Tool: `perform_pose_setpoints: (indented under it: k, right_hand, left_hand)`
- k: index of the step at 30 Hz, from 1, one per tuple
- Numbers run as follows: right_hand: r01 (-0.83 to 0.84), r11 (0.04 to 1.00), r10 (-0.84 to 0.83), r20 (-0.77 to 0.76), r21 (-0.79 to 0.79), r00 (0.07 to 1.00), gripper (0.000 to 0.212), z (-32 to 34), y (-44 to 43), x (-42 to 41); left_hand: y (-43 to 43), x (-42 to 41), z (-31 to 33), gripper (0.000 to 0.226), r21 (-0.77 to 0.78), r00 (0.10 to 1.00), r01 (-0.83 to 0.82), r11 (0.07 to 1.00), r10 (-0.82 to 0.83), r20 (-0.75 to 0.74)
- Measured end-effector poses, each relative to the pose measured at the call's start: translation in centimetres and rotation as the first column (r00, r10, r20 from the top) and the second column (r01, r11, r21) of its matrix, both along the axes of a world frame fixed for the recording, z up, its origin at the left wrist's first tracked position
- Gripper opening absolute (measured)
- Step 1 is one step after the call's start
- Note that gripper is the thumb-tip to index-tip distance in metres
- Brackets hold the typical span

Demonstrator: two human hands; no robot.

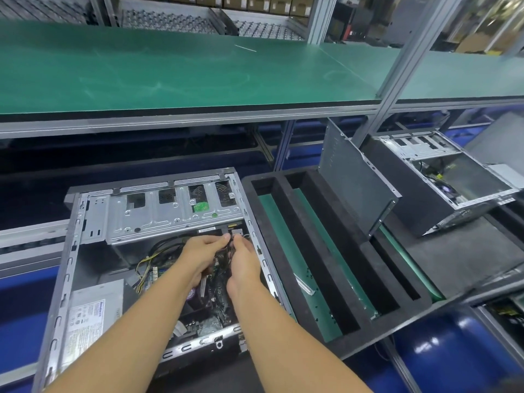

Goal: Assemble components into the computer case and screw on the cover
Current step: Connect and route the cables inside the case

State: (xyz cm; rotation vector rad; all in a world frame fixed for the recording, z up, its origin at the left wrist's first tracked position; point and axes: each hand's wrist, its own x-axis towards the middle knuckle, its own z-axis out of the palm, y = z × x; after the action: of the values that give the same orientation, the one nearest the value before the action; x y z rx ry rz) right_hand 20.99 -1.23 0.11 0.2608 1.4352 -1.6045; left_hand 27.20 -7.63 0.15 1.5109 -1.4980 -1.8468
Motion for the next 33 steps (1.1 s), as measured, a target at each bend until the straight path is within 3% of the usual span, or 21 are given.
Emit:
perform_pose_setpoints:
  k: [3, 12, 24, 33]
  right_hand:
    - [-0.011, 1.000, 0.012, -0.030, 0.010, 0.999, 0.011, -0.3, -0.6, -0.3]
    - [-0.013, 0.998, 0.013, -0.006, -0.057, 1.000, 0.011, -1.4, -1.0, -0.8]
    - [-0.022, 0.996, 0.026, 0.052, -0.090, 0.998, 0.009, -1.6, -1.1, -1.2]
    - [-0.043, 0.987, 0.060, 0.107, -0.152, 0.992, 0.012, -1.5, -1.1, -1.5]
  left_hand:
    - [-0.4, 0.0, -0.6, 0.016, 0.072, 0.993, -0.065, 0.995, 0.071, -0.093]
    - [0.1, -0.8, -1.1, 0.009, 0.092, 0.971, -0.190, 0.977, 0.201, -0.131]
    - [-0.4, -0.7, -1.8, 0.013, 0.107, 0.973, -0.181, 0.978, 0.194, -0.128]
    - [-0.6, -0.9, -1.7, 0.013, 0.207, 0.961, -0.188, 0.960, 0.224, -0.165]
